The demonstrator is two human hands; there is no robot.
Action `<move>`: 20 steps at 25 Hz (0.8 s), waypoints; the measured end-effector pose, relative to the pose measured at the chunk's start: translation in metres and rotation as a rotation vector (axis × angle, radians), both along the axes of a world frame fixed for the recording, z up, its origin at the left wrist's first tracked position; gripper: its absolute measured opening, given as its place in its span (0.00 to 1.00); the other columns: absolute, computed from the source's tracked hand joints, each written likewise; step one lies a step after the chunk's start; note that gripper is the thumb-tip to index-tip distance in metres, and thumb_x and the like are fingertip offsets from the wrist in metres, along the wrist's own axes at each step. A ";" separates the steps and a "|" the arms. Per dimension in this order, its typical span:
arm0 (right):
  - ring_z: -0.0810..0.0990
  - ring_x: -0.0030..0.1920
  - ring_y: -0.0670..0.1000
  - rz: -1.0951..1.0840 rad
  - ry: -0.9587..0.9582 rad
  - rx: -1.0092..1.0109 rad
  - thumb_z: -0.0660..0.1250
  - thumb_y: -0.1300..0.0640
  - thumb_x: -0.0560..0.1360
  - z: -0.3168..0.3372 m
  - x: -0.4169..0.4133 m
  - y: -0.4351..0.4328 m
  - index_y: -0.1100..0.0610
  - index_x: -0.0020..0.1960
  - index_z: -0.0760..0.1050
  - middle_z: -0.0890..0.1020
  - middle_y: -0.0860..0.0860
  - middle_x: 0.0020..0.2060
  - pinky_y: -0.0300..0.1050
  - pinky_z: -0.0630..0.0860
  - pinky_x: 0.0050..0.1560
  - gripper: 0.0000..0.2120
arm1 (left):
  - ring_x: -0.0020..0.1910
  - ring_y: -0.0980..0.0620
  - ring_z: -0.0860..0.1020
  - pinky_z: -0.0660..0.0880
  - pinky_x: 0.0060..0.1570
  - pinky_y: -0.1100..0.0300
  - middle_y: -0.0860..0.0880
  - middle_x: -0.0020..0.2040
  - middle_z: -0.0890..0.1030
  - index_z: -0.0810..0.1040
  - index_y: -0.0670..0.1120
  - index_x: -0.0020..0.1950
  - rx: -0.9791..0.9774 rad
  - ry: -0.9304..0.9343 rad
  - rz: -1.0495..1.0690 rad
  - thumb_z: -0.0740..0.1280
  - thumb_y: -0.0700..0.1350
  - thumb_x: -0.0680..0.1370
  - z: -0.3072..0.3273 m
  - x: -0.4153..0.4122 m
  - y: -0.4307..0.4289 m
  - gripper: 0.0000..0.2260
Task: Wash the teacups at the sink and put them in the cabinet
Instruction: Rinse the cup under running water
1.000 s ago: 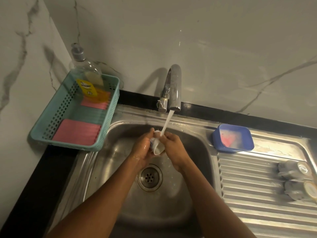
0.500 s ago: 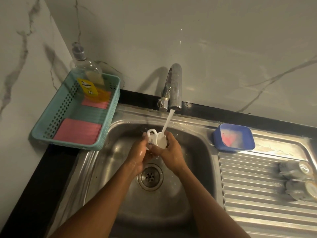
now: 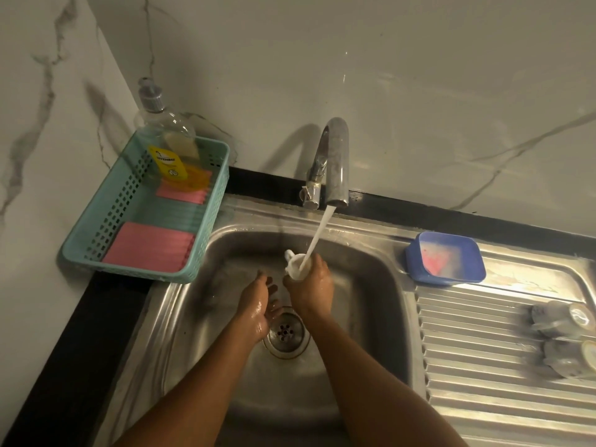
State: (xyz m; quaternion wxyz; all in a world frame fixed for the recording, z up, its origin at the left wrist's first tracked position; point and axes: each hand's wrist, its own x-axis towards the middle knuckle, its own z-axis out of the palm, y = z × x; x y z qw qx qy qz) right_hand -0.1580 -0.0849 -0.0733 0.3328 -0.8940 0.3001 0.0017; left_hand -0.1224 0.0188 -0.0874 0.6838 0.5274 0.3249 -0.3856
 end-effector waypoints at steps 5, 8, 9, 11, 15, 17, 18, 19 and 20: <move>0.81 0.52 0.46 0.006 0.091 0.084 0.75 0.56 0.73 -0.003 -0.001 0.001 0.50 0.67 0.73 0.81 0.48 0.55 0.36 0.76 0.45 0.24 | 0.56 0.42 0.80 0.79 0.49 0.50 0.43 0.58 0.82 0.79 0.45 0.62 0.038 -0.038 -0.005 0.58 0.57 0.85 0.000 -0.001 0.009 0.19; 0.78 0.43 0.41 -0.055 0.127 0.169 0.75 0.52 0.74 -0.003 0.002 -0.003 0.50 0.62 0.75 0.81 0.46 0.49 0.30 0.71 0.36 0.18 | 0.57 0.44 0.80 0.79 0.50 0.49 0.44 0.58 0.82 0.79 0.46 0.61 0.031 -0.056 -0.040 0.59 0.58 0.84 0.000 0.001 0.006 0.18; 0.79 0.43 0.41 -0.061 0.139 0.186 0.75 0.52 0.74 0.000 0.003 -0.005 0.51 0.61 0.76 0.81 0.45 0.48 0.31 0.73 0.36 0.17 | 0.58 0.43 0.79 0.80 0.54 0.47 0.44 0.59 0.82 0.79 0.47 0.62 0.027 -0.054 -0.058 0.60 0.58 0.84 -0.001 0.000 0.005 0.18; 0.83 0.44 0.46 -0.068 0.173 0.275 0.77 0.50 0.73 -0.001 0.008 -0.012 0.54 0.57 0.78 0.83 0.48 0.46 0.37 0.80 0.40 0.16 | 0.59 0.43 0.80 0.79 0.60 0.44 0.45 0.59 0.83 0.80 0.48 0.62 0.014 -0.094 -0.108 0.60 0.59 0.83 0.000 -0.001 0.001 0.18; 0.87 0.44 0.54 -0.329 0.052 0.740 0.72 0.38 0.74 0.009 0.013 -0.015 0.59 0.48 0.82 0.86 0.57 0.43 0.53 0.85 0.48 0.23 | 0.55 0.46 0.84 0.81 0.58 0.41 0.46 0.55 0.85 0.80 0.50 0.61 -0.005 -0.389 -0.121 0.66 0.56 0.81 0.009 -0.006 -0.016 0.14; 0.87 0.43 0.54 -0.395 -0.037 0.654 0.69 0.36 0.75 0.015 0.013 -0.008 0.58 0.47 0.83 0.86 0.55 0.41 0.51 0.85 0.46 0.24 | 0.54 0.48 0.84 0.81 0.57 0.41 0.47 0.55 0.84 0.78 0.49 0.63 0.032 -0.530 -0.123 0.66 0.55 0.81 0.011 -0.006 -0.026 0.14; 0.86 0.44 0.53 -0.409 -0.071 0.560 0.68 0.36 0.75 0.023 0.013 -0.002 0.57 0.46 0.83 0.86 0.54 0.39 0.49 0.84 0.45 0.23 | 0.54 0.49 0.84 0.81 0.57 0.43 0.48 0.55 0.84 0.78 0.49 0.63 0.061 -0.585 -0.123 0.64 0.55 0.82 0.013 -0.005 -0.029 0.14; 0.86 0.44 0.53 -0.400 -0.114 0.513 0.66 0.37 0.77 0.031 0.012 0.000 0.56 0.44 0.83 0.85 0.54 0.38 0.49 0.84 0.45 0.22 | 0.53 0.50 0.84 0.81 0.55 0.45 0.48 0.53 0.85 0.78 0.49 0.62 0.083 -0.640 -0.125 0.62 0.55 0.84 0.015 -0.004 -0.033 0.13; 0.86 0.45 0.53 -0.371 -0.171 0.583 0.66 0.40 0.79 0.039 0.010 0.001 0.56 0.45 0.83 0.86 0.55 0.39 0.49 0.83 0.46 0.20 | 0.51 0.49 0.84 0.81 0.53 0.48 0.48 0.51 0.85 0.78 0.49 0.60 0.085 -0.699 -0.115 0.60 0.54 0.85 0.021 -0.002 -0.035 0.12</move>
